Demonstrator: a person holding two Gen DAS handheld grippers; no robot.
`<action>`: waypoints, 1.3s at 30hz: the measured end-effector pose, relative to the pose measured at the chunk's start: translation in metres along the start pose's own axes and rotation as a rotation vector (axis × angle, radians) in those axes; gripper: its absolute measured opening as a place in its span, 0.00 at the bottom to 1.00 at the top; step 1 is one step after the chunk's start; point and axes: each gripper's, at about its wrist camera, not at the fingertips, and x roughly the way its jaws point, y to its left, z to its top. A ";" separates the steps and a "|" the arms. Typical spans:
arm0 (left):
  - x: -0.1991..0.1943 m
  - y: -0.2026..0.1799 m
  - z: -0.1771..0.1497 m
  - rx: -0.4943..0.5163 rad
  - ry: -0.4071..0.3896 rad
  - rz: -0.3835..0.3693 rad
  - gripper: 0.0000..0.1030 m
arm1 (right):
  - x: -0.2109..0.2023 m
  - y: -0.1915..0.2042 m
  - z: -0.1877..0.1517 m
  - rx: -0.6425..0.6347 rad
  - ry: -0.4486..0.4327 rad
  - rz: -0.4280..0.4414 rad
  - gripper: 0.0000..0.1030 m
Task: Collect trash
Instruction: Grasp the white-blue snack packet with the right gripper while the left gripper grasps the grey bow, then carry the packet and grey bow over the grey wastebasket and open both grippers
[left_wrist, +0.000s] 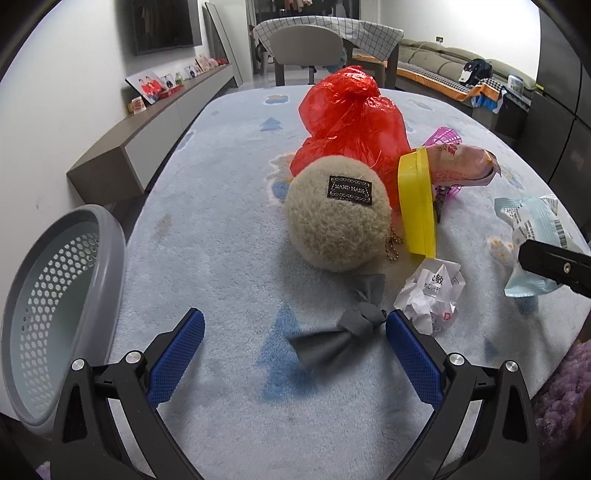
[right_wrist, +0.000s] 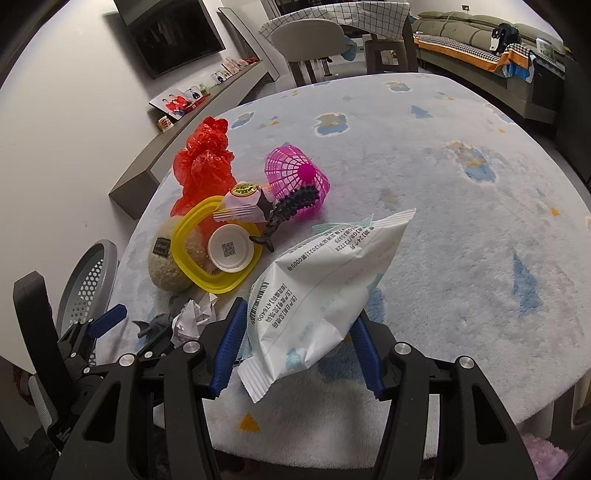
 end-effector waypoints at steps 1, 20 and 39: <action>0.001 -0.001 0.001 0.004 0.000 0.001 0.94 | 0.000 -0.001 0.000 -0.001 0.000 0.002 0.52; -0.016 -0.015 -0.008 0.067 -0.019 -0.108 0.20 | -0.005 -0.001 -0.001 -0.001 -0.016 0.000 0.52; -0.084 0.058 -0.002 -0.062 -0.156 -0.009 0.20 | -0.044 0.051 -0.017 -0.079 -0.068 0.008 0.52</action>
